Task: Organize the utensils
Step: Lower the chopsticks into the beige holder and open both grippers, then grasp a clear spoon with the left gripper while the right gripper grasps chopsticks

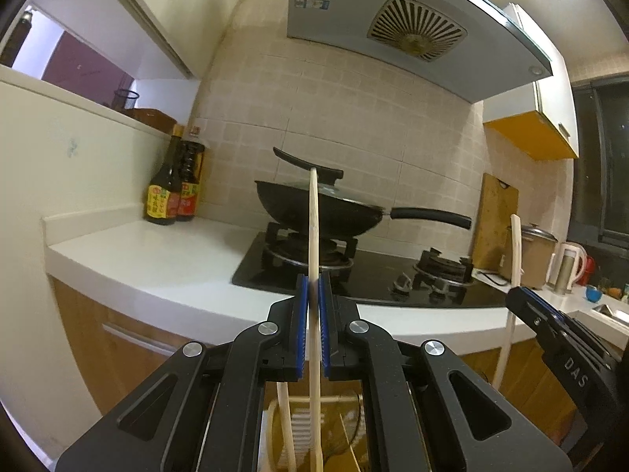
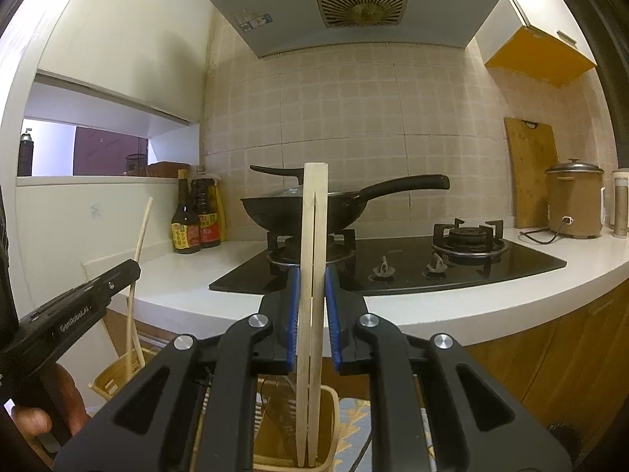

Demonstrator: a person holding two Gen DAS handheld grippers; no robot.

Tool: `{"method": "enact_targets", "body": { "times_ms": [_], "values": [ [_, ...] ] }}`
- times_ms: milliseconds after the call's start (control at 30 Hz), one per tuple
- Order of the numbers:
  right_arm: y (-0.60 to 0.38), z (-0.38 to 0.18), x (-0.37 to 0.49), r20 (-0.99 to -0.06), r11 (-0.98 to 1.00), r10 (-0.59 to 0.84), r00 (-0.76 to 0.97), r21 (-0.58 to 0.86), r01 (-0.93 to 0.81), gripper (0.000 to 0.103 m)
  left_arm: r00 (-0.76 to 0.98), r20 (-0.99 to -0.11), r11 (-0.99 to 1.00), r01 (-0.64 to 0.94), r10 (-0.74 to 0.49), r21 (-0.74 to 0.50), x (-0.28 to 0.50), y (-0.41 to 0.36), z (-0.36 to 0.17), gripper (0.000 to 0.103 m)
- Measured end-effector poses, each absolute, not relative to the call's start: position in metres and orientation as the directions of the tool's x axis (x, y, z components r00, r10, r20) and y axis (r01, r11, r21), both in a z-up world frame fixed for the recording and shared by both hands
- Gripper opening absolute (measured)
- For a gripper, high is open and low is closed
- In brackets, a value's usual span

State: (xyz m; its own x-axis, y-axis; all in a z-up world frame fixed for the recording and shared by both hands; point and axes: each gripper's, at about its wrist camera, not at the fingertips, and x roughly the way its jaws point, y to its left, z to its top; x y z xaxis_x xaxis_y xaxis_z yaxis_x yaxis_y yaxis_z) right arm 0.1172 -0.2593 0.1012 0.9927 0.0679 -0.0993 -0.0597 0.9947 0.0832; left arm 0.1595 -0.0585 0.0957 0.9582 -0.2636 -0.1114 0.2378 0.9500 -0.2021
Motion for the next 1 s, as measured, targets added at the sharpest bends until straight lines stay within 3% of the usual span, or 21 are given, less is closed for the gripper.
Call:
{"method": "enact_targets", "body": {
  "times_ms": [33, 67, 100, 133, 167, 200, 267, 367, 400, 600, 700, 867, 1000],
  "values": [
    [-0.260, 0.102, 0.115, -0.106, 0.994, 0.077, 0.991, 0.088, -0.068, 0.012, 0.952, -0.117, 0.944, 0.254, -0.282, -0.211, 0.154, -0.055, 0.095, 0.005],
    [-0.261, 0.102, 0.111, -0.110, 0.993, 0.086, 0.990, 0.091, -0.076, 0.013, 0.948, -0.120, 0.940, 0.263, -0.294, -0.218, 0.152, -0.053, 0.095, 0.012],
    [-0.263, 0.103, 0.105, -0.117, 0.992, 0.096, 0.989, 0.091, -0.085, 0.021, 0.944, -0.125, 0.935, 0.274, -0.306, -0.227, 0.147, -0.050, 0.095, 0.024],
    [-0.264, 0.104, 0.099, -0.123, 0.991, 0.106, 0.987, 0.094, -0.095, 0.038, 0.938, -0.127, 0.928, 0.288, -0.323, -0.239, 0.141, -0.047, 0.095, 0.031],
    [-0.266, 0.104, 0.093, -0.129, 0.990, 0.117, 0.985, 0.099, -0.105, 0.047, 0.932, -0.130, 0.921, 0.300, -0.339, -0.248, 0.136, -0.044, 0.094, 0.040],
    [-0.269, 0.105, 0.081, -0.132, 0.988, 0.126, 0.983, 0.107, -0.112, 0.052, 0.924, -0.137, 0.913, 0.314, -0.357, -0.260, 0.129, -0.040, 0.094, 0.043],
    [-0.272, 0.106, 0.067, -0.153, 0.987, 0.133, 0.979, 0.107, -0.118, 0.052, 0.910, -0.156, 0.901, 0.333, -0.385, -0.278, 0.119, -0.034, 0.094, 0.044],
    [-0.281, 0.108, 0.041, -0.243, 0.984, 0.147, 0.959, 0.130, -0.118, 0.052, 0.878, -0.204, 0.874, 0.356, -0.434, -0.330, 0.099, -0.018, 0.093, 0.068],
    [-0.281, 0.107, 0.038, -0.299, 0.982, 0.169, 0.939, 0.135, -0.134, 0.052, 0.871, -0.216, 0.870, 0.357, -0.441, -0.339, 0.094, -0.016, 0.092, 0.071],
    [-0.275, 0.070, 0.016, -0.665, 0.976, 0.216, 0.715, 0.148, -0.158, 0.052, 0.757, -0.456, 0.879, 0.342, -0.467, -0.332, 0.054, -0.012, 0.070, 0.071],
    [-0.267, 0.041, -0.002, -0.765, 0.983, 0.177, 0.619, 0.106, -0.150, 0.052, 0.700, -0.558, 0.895, 0.335, -0.446, -0.295, 0.029, -0.017, 0.050, 0.070],
    [-0.257, -0.002, -0.032, -0.847, 0.987, 0.149, 0.510, 0.094, -0.132, 0.052, 0.548, -0.699, 0.883, 0.374, -0.458, -0.285, 0.007, -0.034, 0.013, 0.060],
    [-0.248, -0.022, -0.046, -0.885, 0.984, 0.160, 0.436, 0.109, -0.139, 0.040, 0.464, -0.752, 0.869, 0.395, -0.468, -0.297, 0.011, -0.055, -0.009, 0.055]
  ]
}}
